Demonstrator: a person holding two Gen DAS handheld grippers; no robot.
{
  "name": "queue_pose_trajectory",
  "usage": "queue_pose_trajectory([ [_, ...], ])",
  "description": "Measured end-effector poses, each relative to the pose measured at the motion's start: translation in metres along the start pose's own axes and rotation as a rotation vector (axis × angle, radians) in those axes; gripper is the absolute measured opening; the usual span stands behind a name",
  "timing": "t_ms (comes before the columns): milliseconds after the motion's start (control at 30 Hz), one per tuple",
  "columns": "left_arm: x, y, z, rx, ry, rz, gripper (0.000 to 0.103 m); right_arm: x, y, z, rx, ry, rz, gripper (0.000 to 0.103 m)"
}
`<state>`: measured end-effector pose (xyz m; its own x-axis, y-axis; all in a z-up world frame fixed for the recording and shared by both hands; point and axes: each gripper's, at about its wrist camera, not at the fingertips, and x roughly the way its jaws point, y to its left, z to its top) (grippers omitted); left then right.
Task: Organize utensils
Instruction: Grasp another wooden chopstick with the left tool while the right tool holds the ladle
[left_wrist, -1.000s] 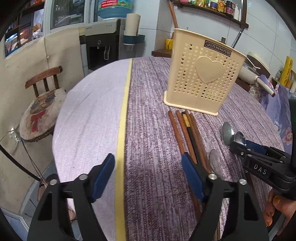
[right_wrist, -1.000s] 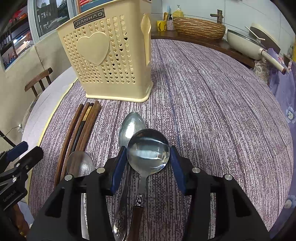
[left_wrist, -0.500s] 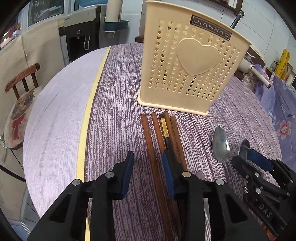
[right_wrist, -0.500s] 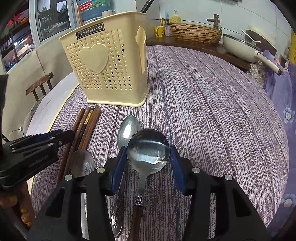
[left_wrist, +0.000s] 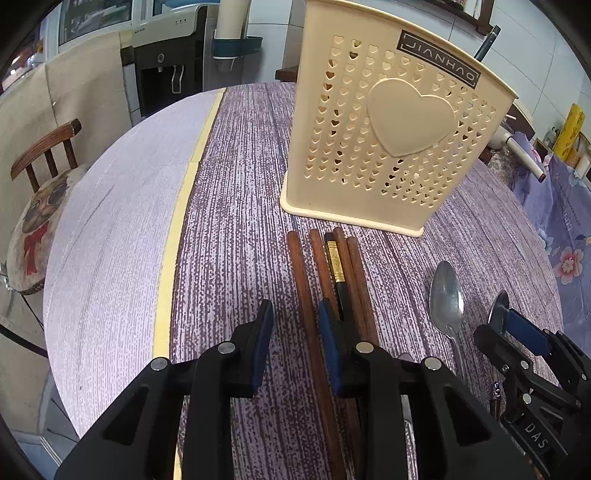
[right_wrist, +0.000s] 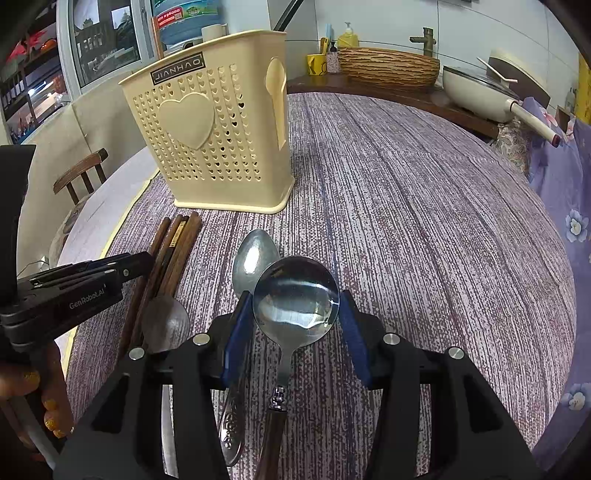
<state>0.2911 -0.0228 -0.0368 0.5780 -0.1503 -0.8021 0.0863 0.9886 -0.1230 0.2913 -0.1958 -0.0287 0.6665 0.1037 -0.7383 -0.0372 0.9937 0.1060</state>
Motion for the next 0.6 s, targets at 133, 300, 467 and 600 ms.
queue_pose_trajectory([
  [133,0.001,-0.003,0.0,0.009,-0.006,0.014,0.026,0.0,0.0,-0.001,0.002,0.002,0.0,0.048],
  [300,0.008,-0.012,0.008,0.039,0.005,0.057,0.026,0.001,0.0,-0.001,0.001,0.005,-0.001,0.048],
  [467,0.016,-0.019,0.018,0.072,0.019,0.112,0.018,0.001,0.0,0.0,0.0,0.002,-0.004,0.048],
  [600,0.019,-0.022,0.021,0.083,0.021,0.143,0.01,-0.001,0.0,0.001,0.003,-0.002,-0.006,0.048],
])
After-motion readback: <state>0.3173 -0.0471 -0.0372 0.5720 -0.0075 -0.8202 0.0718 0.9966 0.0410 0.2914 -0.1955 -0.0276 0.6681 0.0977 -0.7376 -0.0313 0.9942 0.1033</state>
